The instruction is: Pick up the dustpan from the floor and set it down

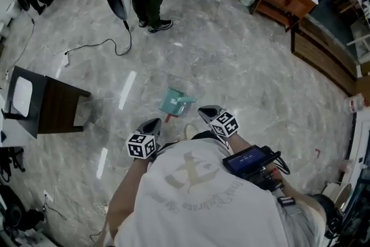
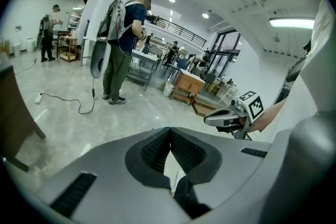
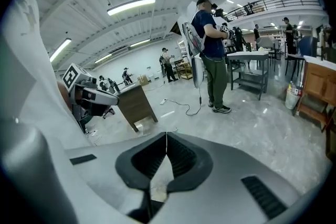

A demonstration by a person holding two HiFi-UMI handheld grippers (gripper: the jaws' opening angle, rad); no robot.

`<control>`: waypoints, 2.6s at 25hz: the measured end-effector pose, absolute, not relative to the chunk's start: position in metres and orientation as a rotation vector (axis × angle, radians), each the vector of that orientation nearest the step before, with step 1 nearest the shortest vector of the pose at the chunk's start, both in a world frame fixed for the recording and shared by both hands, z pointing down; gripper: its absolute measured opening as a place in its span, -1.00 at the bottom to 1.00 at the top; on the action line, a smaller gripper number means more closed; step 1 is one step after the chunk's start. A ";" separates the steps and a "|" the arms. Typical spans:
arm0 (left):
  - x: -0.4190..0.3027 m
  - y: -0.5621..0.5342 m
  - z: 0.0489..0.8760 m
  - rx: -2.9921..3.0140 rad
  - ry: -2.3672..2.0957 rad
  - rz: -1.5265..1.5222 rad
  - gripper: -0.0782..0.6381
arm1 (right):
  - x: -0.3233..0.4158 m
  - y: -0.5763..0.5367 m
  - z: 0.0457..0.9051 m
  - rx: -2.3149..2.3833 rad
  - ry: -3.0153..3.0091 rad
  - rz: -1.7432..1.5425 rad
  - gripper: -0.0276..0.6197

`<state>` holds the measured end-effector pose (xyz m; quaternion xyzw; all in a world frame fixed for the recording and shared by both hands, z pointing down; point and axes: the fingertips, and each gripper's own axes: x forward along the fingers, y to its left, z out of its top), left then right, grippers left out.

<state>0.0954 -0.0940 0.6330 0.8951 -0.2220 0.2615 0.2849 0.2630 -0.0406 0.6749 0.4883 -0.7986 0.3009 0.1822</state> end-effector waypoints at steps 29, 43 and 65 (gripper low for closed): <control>0.011 -0.066 0.643 2.056 -1.169 0.577 -0.75 | 0.211 -0.142 0.759 0.773 -2.212 0.563 -0.49; -0.038 -0.055 0.633 1.937 -1.336 0.572 -0.75 | 0.198 -0.150 0.824 0.562 -1.995 0.521 -0.32; -0.010 -0.082 0.647 2.019 -1.247 0.559 -0.75 | 0.220 -0.145 0.813 0.619 -1.978 0.508 -0.55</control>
